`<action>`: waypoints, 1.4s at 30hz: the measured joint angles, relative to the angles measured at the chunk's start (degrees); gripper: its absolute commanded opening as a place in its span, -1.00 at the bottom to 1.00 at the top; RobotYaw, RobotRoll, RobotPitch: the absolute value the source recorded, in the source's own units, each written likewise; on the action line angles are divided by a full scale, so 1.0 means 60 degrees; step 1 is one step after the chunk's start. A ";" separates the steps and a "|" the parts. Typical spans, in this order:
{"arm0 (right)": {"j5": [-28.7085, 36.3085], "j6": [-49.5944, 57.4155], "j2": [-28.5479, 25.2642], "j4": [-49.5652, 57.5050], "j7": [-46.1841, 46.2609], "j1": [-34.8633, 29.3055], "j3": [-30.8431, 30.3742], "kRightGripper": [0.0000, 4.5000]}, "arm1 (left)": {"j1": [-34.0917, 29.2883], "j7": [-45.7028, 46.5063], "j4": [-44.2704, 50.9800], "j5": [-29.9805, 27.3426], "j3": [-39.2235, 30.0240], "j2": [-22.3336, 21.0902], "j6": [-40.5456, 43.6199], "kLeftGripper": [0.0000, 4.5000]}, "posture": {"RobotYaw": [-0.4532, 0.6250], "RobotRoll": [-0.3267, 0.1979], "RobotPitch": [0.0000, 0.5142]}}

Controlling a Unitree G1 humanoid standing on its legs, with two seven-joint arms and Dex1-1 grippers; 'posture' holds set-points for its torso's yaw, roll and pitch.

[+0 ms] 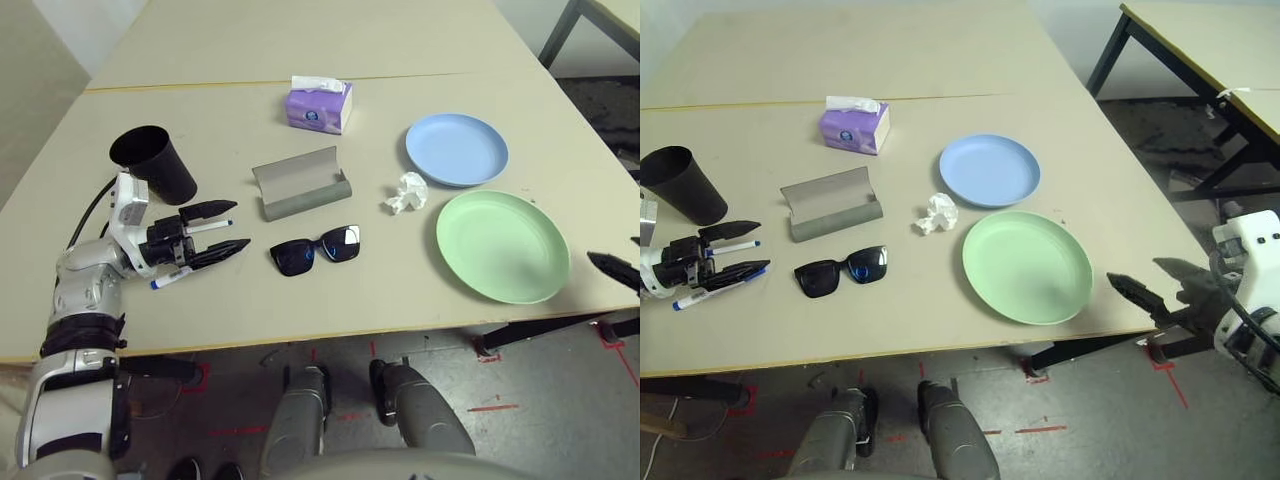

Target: Organize and tidy the items on the table.

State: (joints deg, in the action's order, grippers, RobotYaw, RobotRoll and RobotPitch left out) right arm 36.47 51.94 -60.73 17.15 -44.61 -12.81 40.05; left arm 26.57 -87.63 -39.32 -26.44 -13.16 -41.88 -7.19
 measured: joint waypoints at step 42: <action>0.0588 0.6364 0.0135 -0.2629 0.1909 0.5080 -0.3156 1.00 | -0.1157 -0.0731 0.2128 -0.3049 0.2794 -0.1474 -0.0511 0.99 | -0.29 0.25 -0.12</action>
State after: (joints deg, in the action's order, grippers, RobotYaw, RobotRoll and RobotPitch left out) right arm 40.00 90.12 -59.92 1.38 -33.15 17.67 21.12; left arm 19.63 -92.02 -26.55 -44.73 3.60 -50.72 -10.25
